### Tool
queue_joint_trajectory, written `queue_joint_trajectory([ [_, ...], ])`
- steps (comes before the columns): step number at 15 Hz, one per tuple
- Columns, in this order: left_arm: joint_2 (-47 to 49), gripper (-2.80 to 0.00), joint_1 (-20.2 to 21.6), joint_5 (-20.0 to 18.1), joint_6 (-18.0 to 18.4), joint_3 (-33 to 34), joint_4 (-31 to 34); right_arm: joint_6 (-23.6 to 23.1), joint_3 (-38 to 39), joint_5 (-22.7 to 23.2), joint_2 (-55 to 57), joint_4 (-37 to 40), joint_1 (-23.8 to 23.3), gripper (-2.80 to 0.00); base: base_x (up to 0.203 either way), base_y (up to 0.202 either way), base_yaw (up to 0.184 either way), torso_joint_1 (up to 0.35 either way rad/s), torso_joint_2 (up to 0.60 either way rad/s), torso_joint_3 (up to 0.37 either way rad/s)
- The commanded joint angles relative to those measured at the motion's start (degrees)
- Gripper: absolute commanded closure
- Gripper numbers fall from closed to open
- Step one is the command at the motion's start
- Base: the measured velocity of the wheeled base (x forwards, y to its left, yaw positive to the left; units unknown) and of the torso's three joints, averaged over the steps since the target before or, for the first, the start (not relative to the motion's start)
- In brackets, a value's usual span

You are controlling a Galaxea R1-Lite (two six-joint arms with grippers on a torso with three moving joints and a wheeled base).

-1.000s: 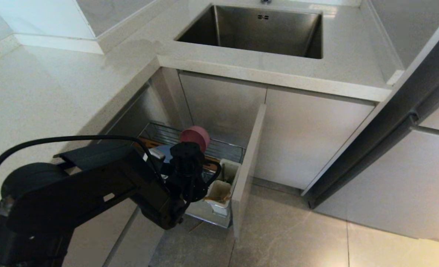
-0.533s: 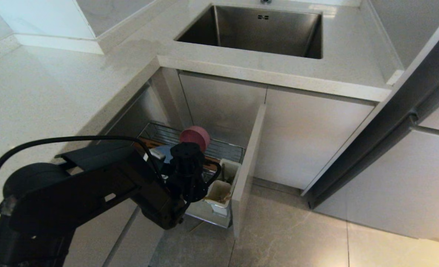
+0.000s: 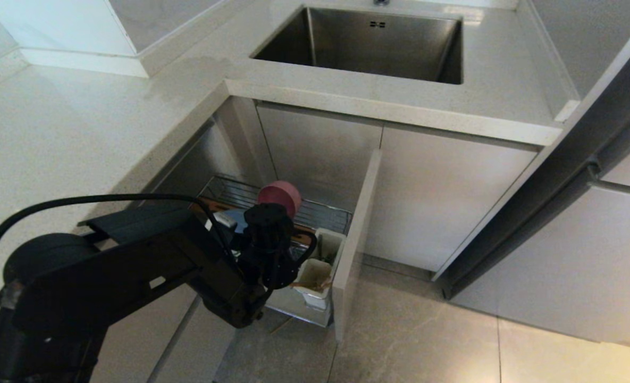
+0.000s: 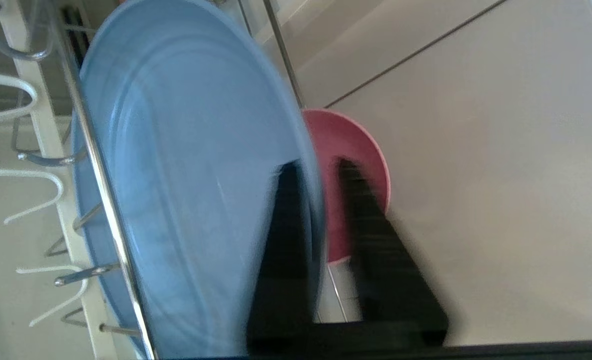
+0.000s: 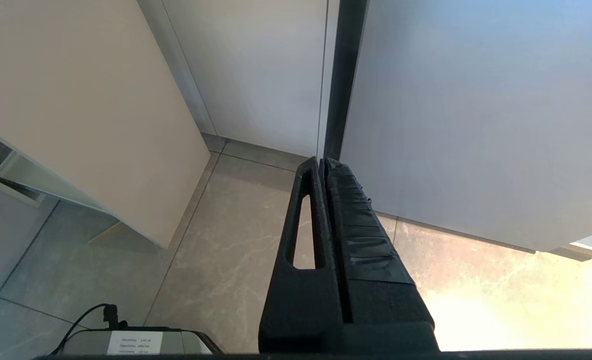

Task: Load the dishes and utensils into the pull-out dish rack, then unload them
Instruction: Pick up the plate and place it in the cupboard, then take the plate out of the cupboard

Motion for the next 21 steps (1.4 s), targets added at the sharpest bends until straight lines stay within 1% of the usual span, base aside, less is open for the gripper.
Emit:
queue_joint_trajectory([
  [1, -0.16, -2.8, -0.02, 0.43, -0.35, 0.03, -0.52, -0.01, 0.44, 0.0, 0.0, -0.03, 0.02, 0.0, 0.0, 0.0, 0.0, 0.0, 0.0, 0.0],
  [4, -0.16, -2.8, -0.11, 0.43, -0.18, 0.03, -0.43, -0.01, 0.44, 0.0, 0.0, -0.03, 0.02, 0.0, 0.0, 0.0, 0.0, 0.0, 0.0, 0.0],
  [6, -0.41, -2.8, -0.19, 0.57, 0.91, 0.03, -0.51, -0.01, 0.49, 0.0, 0.0, -0.03, 0.02, 0.0, 0.0, 0.0, 0.0, 0.0, 0.0, 0.0],
  [10, -2.12, -2.8, -0.28, 0.87, 1.79, 0.2, -0.43, -0.01, 0.44, 0.0, 0.0, -0.03, 0.02, 0.0, 0.0, 0.0, 0.0, 0.0, 0.0, 0.0],
  [13, -3.98, -2.8, -0.7, 1.73, 3.54, 0.12, -0.45, -0.01, 0.44, 0.0, 0.0, -0.03, 0.02, 0.0, 0.0, 0.0, 0.0, 0.0, 0.0, 0.0],
  [16, -4.94, -2.8, -1.42, 2.35, 4.07, 0.29, -0.43, 0.0, 0.44, 0.0, 0.0, -0.03, 0.02, 0.0, 0.0, 0.0, 0.0, 0.0, 0.0, 0.0],
  [21, -8.03, -2.8, -1.51, 2.98, 7.6, 0.64, -0.43, -0.01, 0.53, 0.0, 0.0, -0.03, 0.02, 0.0, 0.0, 0.0, 0.0, 0.0, 0.0, 0.0],
])
